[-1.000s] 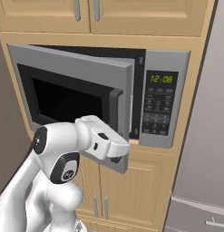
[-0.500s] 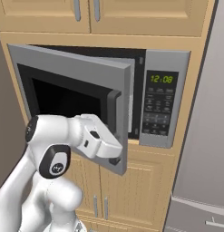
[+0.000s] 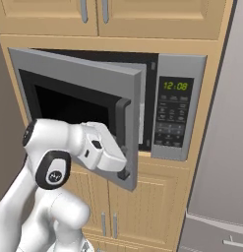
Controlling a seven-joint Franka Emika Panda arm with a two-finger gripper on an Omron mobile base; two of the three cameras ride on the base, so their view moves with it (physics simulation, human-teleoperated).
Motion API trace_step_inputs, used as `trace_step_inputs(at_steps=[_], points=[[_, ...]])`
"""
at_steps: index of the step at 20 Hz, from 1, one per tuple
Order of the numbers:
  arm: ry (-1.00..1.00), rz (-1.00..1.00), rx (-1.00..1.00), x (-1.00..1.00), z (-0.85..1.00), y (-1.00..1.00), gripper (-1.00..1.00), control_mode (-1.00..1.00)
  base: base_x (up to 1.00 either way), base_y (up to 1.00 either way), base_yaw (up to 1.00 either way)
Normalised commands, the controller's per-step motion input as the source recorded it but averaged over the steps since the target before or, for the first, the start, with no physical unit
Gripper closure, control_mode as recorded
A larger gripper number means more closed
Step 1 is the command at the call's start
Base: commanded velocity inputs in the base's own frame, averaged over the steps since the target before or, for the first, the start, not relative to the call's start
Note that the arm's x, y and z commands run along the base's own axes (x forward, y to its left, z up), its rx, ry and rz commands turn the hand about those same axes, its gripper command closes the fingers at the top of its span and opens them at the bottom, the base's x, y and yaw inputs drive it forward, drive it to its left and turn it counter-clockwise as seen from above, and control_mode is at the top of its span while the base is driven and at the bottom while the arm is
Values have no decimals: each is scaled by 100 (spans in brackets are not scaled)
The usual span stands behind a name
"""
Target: Pick the chicken drumstick from the counter and place it in the microwave. Then turn on the microwave.
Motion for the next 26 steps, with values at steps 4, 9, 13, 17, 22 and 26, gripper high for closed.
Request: trace_step_inputs(at_steps=[4,9,13,17,22,26], points=[[-22,0,-16,-38,-1,9,100,-100,0,0,0],[-16,3,-15,-51,-1,0,100,-100,0,0,0],[-13,4,-14,-59,-6,0,100,-100,0,0,0],[-14,3,-15,-56,-7,7,100,-100,0,0,0],[-24,3,-19,-53,-15,12,100,-100,0,0,0],[-28,4,-20,-52,-17,13,100,-100,0,0,0]])
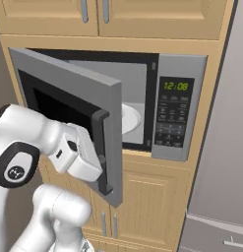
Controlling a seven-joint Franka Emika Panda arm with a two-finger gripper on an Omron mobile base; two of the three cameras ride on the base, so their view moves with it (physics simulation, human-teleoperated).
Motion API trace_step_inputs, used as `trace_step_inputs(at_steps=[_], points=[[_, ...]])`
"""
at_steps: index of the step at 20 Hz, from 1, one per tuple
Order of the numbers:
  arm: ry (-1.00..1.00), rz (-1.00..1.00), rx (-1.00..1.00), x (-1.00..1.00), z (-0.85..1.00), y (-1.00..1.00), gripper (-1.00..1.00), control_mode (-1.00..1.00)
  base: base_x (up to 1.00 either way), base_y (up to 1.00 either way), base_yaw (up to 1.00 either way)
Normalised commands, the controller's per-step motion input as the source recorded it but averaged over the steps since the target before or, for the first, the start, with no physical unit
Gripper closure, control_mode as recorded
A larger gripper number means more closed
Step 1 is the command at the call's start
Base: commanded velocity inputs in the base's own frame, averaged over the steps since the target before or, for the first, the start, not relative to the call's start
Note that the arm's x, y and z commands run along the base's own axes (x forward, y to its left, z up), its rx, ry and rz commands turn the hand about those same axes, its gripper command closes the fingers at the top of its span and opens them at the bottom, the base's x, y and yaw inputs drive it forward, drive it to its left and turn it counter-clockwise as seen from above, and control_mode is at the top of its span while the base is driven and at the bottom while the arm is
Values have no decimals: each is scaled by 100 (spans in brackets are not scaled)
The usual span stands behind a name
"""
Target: Pick the chicken drumstick from the counter and place it in the microwave. Then turn on the microwave.
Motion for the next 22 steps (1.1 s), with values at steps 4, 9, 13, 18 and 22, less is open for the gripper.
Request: trace_step_inputs(at_steps=[4,9,13,18,22], points=[[-29,4,-21,-46,-24,13,100,-100,0,0,0],[-28,5,-23,-40,-32,13,100,-100,0,0,0],[-30,6,-26,-28,-45,21,100,-100,0,0,0],[-33,5,-26,-4,-56,31,100,-100,0,0,0],[-34,6,-22,0,-52,31,100,-100,0,0,0]])
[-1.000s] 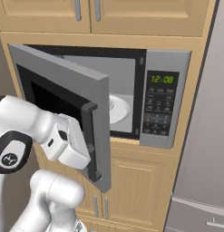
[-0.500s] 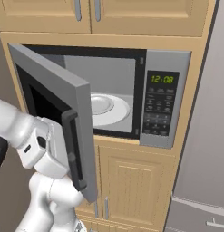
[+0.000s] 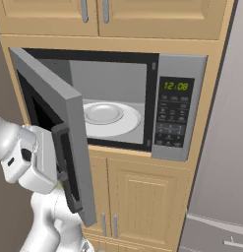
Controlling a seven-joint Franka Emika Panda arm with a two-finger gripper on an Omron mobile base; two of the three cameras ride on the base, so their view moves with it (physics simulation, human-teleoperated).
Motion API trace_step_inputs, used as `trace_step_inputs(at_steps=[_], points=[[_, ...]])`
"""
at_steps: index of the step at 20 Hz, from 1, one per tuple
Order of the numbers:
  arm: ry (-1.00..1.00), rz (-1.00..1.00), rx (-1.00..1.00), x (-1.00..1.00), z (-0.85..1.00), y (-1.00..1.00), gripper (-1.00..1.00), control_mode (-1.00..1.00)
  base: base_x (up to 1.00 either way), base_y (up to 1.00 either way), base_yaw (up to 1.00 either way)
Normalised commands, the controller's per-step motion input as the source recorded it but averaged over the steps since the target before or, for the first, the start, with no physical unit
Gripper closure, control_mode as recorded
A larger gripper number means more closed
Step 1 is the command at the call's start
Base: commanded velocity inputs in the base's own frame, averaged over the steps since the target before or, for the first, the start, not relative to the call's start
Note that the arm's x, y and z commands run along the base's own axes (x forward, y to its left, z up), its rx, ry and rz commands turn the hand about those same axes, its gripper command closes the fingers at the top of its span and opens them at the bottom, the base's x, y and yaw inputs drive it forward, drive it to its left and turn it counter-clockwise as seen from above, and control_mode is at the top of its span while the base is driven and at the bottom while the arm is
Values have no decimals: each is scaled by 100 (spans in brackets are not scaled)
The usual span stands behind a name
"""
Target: Pick the chicken drumstick from the counter and place it in the microwave. Then turn on the microwave.
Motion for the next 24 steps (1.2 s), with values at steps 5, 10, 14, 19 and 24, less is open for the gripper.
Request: trace_step_inputs(at_steps=[5,10,14,19,24], points=[[-36,7,-22,-3,-49,29,100,-100,0,0,0],[-38,8,-23,-8,-47,33,100,-100,0,0,0],[-37,7,-23,-12,-46,30,100,-100,0,0,0],[-35,6,-23,-12,-45,31,100,-100,0,0,0],[-33,5,-22,-9,-45,32,100,-100,0,0,0]])
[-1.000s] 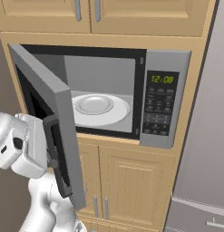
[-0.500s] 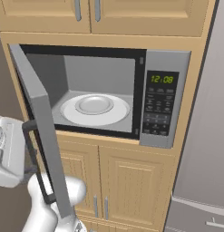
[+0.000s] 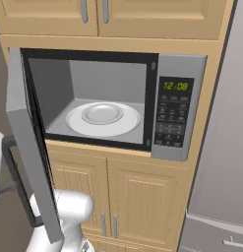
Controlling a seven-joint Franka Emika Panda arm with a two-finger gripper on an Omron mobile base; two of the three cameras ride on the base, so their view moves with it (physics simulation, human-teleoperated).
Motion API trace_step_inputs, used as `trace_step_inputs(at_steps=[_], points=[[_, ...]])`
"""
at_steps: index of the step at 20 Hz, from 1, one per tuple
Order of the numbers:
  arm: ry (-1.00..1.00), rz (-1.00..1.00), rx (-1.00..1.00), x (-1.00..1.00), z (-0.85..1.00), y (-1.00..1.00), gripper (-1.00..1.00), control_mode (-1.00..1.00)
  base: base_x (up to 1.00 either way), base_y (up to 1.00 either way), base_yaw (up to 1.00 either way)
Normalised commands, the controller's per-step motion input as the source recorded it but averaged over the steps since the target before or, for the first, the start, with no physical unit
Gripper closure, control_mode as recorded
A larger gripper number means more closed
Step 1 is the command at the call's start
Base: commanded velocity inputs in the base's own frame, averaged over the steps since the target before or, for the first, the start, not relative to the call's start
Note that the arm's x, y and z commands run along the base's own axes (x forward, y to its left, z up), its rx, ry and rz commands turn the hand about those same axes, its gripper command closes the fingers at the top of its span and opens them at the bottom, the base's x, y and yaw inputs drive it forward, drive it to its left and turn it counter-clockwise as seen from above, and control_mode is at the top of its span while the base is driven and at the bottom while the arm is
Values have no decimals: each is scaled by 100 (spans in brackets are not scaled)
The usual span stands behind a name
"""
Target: Pick the chicken drumstick from the counter and place it in the microwave. Then turn on the microwave.
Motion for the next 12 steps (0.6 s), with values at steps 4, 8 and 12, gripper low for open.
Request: trace_step_inputs(at_steps=[4,8,12], points=[[-31,5,-21,-6,-49,35,100,-100,0,0,0],[-26,5,-20,0,-56,38,100,-100,0,0,0],[-20,4,-18,0,-58,39,100,-100,0,0,0]])
